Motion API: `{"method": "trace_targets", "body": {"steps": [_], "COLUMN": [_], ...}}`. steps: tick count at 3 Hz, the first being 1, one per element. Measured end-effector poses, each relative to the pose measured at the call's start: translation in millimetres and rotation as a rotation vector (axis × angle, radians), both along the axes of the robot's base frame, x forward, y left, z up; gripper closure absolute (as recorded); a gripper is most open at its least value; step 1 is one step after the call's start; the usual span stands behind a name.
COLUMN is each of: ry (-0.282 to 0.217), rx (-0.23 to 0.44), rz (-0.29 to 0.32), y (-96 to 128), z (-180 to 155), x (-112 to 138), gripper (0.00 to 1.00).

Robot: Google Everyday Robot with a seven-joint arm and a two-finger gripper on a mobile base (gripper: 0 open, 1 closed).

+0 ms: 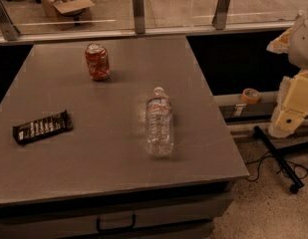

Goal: Place water bottle upright

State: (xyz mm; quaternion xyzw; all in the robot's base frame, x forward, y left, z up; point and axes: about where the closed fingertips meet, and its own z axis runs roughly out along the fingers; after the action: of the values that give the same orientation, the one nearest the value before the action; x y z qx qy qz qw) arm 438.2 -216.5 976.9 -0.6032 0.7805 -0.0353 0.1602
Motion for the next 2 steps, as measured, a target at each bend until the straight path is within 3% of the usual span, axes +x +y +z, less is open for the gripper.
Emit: {"method": "trace_targets", "body": {"steps": [1, 2], "ry": [0.0, 0.0], "rx": [0.0, 0.032], "rz": [0.0, -0.051], "y": [0.0, 3.4], "z": [0.0, -0.1], "x": [0.0, 5.0], "gripper": [0.0, 0.0]}}
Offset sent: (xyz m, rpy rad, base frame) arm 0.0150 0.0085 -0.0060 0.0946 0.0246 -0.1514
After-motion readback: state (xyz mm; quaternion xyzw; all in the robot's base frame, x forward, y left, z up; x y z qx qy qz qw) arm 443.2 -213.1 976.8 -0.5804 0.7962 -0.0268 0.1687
